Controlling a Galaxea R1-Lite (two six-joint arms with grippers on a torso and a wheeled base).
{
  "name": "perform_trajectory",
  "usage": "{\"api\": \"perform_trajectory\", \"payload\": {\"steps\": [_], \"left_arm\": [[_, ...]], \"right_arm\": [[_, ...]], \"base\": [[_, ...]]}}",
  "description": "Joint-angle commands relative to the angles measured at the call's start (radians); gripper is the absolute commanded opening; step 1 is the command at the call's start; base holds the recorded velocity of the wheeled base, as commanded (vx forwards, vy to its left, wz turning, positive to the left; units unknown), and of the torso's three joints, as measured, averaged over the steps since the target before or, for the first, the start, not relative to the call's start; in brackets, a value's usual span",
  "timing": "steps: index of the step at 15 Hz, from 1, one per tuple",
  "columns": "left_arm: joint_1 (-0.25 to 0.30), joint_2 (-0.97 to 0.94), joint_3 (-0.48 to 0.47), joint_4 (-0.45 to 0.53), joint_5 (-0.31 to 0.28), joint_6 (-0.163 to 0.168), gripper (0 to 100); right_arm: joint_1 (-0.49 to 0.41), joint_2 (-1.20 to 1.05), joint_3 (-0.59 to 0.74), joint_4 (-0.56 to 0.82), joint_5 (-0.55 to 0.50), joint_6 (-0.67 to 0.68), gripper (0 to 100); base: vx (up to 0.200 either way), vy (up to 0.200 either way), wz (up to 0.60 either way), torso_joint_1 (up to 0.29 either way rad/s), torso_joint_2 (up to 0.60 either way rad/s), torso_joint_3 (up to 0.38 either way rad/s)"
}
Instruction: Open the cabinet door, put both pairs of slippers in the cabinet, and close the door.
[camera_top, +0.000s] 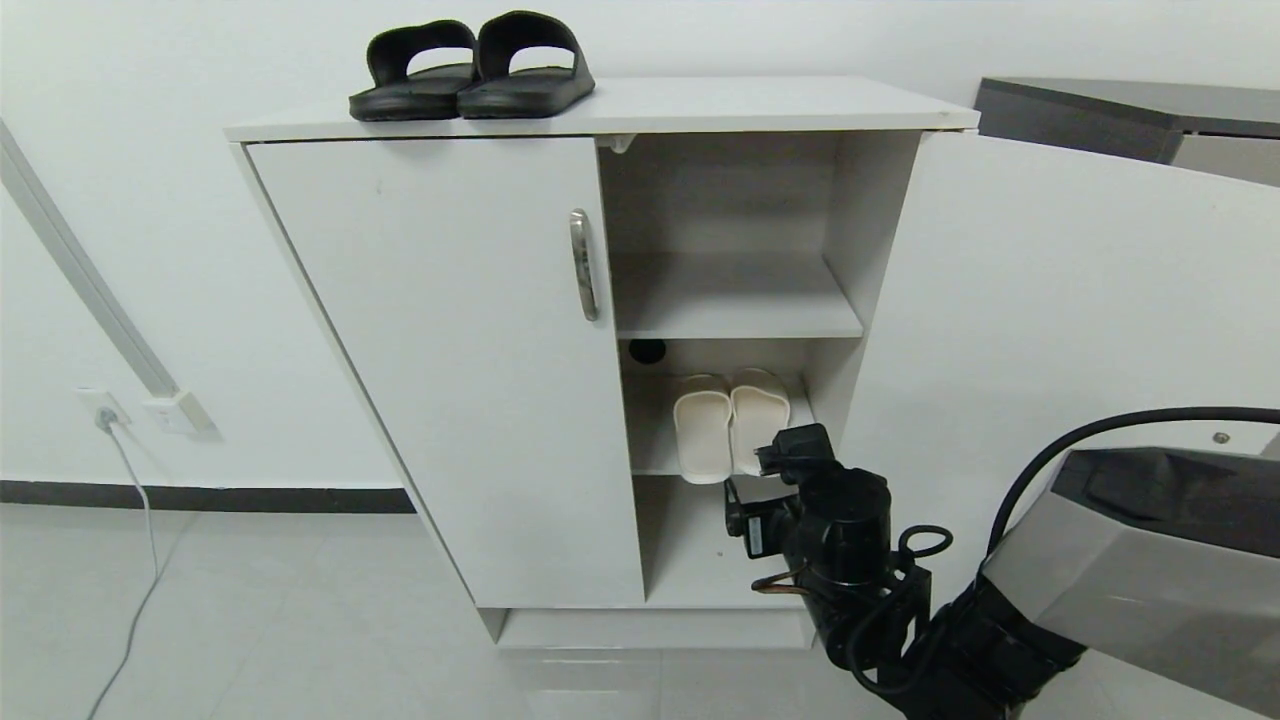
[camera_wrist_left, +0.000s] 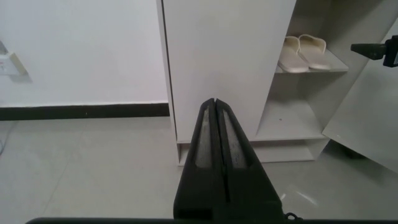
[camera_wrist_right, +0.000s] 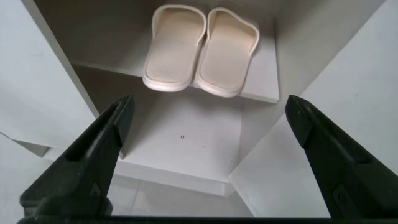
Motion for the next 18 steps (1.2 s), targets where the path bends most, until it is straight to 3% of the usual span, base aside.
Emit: {"api": "perform_trajectory", "payload": {"steps": [1, 3, 18], "left_arm": [[0.000, 0.002, 0.000, 0.000, 0.000, 0.000, 0], [0.000, 0.002, 0.000, 0.000, -0.001, 0.000, 0], [0.000, 0.002, 0.000, 0.000, -0.003, 0.000, 0]], "right_arm": [[-0.001, 0.019, 0.001, -0.023, 0.001, -0.013, 100], [-0.004, 0.032, -0.001, -0.046, 0.001, -0.024, 100], [-0.005, 0.026, 0.008, -0.051, 0.003, -0.016, 100]], "base": [[0.000, 0.000, 0.00, 0.000, 0.00, 0.000], [0.000, 0.000, 0.00, 0.000, 0.00, 0.000], [0.000, 0.200, 0.00, 0.005, 0.00, 0.001]]}}
